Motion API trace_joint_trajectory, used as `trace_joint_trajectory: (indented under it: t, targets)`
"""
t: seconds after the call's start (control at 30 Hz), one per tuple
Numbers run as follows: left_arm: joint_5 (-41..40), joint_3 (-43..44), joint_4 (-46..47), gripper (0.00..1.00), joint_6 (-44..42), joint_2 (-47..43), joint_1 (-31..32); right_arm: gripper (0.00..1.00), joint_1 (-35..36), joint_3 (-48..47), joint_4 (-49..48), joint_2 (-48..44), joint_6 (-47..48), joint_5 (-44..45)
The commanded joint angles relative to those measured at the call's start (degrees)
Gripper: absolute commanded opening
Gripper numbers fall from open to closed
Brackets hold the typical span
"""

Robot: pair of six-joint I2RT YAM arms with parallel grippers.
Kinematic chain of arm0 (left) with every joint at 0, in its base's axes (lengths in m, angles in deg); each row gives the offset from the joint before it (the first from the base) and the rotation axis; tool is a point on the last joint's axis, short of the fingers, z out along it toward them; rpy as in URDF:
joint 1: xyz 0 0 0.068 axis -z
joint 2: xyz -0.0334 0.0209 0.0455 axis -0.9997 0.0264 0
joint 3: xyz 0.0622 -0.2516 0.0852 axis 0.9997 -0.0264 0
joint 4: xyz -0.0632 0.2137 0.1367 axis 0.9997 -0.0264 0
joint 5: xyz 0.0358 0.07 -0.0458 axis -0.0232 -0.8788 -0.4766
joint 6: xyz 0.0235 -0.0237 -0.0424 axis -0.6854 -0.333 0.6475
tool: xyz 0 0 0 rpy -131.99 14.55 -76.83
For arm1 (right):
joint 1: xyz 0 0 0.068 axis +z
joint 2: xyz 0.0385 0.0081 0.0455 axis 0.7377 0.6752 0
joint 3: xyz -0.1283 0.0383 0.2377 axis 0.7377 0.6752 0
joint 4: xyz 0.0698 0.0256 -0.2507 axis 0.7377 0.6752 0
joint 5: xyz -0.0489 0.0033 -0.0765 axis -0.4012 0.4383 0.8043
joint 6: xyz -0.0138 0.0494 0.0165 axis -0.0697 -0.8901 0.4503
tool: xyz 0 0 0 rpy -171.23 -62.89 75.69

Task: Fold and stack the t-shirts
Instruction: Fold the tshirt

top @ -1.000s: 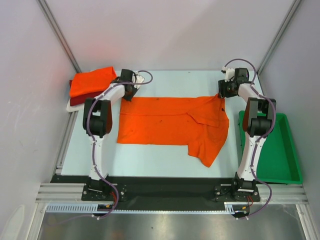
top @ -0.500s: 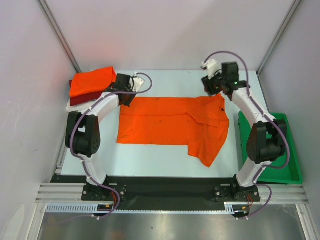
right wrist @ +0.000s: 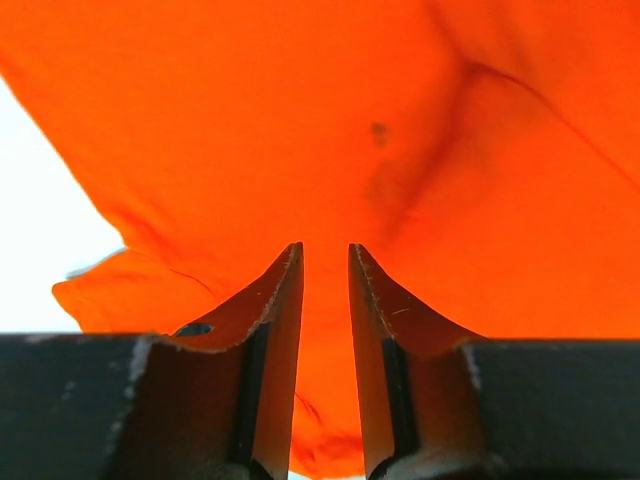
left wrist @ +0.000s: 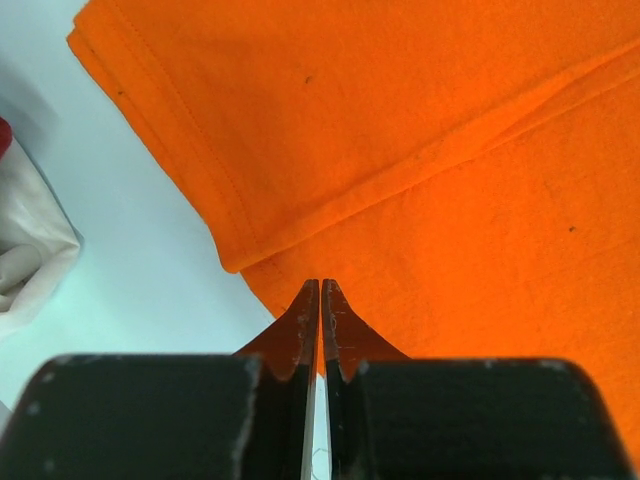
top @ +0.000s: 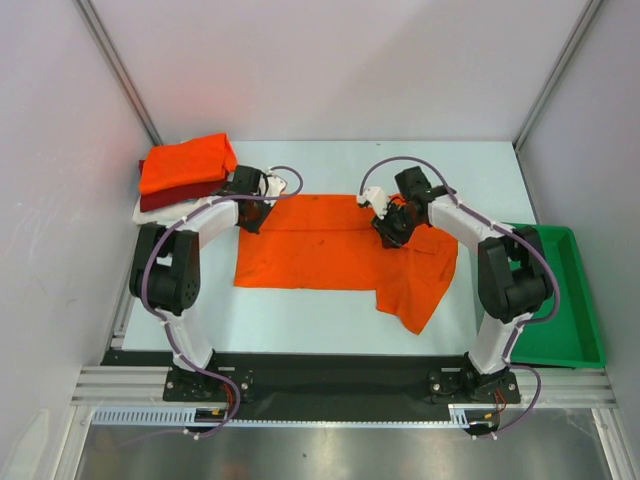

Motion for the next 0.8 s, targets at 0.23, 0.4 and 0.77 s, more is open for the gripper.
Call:
trace_joint_trajectory:
  t: [0.23,0.4,0.77]
  targets:
    - [0.68,0.37,1.46,0.06,1.47,0.70,-0.62,0.29,2.14,-4.93,0.80,8.06,1.80,-0.70]
    - [1.03,1.33,1.02,0.06,1.74,1.93,-1.06,0.29,1.26,-5.81,-0.17,9.74,1.19,0.53]
    - [1.74,3.36,0.32,0.06,2.79,4.22,-1.32,0.29,-1.64,-6.25,-2.19,9.82,0.75,3.87]
